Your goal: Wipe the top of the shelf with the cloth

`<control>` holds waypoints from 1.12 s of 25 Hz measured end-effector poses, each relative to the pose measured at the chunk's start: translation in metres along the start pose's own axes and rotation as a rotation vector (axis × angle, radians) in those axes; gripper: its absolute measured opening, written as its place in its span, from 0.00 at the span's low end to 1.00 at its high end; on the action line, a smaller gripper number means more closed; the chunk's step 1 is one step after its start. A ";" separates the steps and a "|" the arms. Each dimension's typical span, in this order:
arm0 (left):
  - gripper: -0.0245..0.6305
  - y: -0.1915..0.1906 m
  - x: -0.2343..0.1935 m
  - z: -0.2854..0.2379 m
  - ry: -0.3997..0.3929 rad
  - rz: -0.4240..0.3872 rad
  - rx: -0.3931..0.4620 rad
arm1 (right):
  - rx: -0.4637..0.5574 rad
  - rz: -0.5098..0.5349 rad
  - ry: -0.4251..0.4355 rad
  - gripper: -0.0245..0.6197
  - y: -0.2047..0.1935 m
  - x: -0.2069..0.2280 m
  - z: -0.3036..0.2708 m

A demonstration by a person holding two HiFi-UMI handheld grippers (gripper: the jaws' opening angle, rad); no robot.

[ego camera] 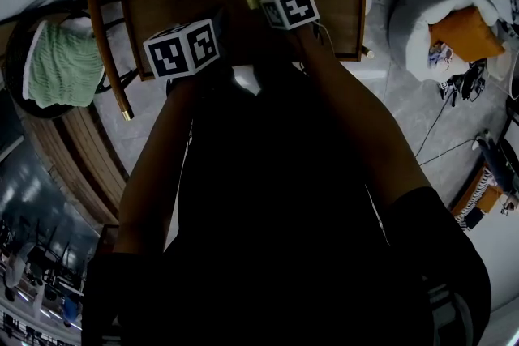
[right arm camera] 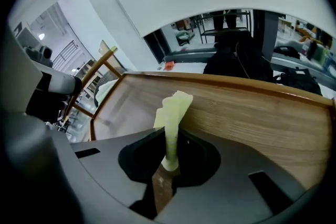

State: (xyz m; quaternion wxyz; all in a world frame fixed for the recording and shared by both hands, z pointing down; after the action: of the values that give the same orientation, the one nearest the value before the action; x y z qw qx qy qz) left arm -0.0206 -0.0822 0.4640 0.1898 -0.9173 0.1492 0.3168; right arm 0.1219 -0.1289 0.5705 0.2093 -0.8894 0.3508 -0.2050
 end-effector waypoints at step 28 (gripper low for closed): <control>0.05 -0.038 0.069 -0.051 -0.099 -0.055 -0.066 | -0.094 -0.236 -0.432 0.11 -0.105 0.139 0.133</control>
State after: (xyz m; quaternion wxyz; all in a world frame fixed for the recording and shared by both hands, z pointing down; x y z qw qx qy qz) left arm 0.0727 -0.0818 0.4669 0.1751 -0.9099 0.1039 0.3614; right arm 0.3396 -0.1271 0.5446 0.2126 -0.9561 0.2008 -0.0167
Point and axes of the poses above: the fingertips, and each gripper's own axes: z backward along the fingers, x to its right, y out of its top, the point moved 6 cm from there along z, backward along the fingers, and after that the axes turned 14 degrees about z, right-handed, at the moved point
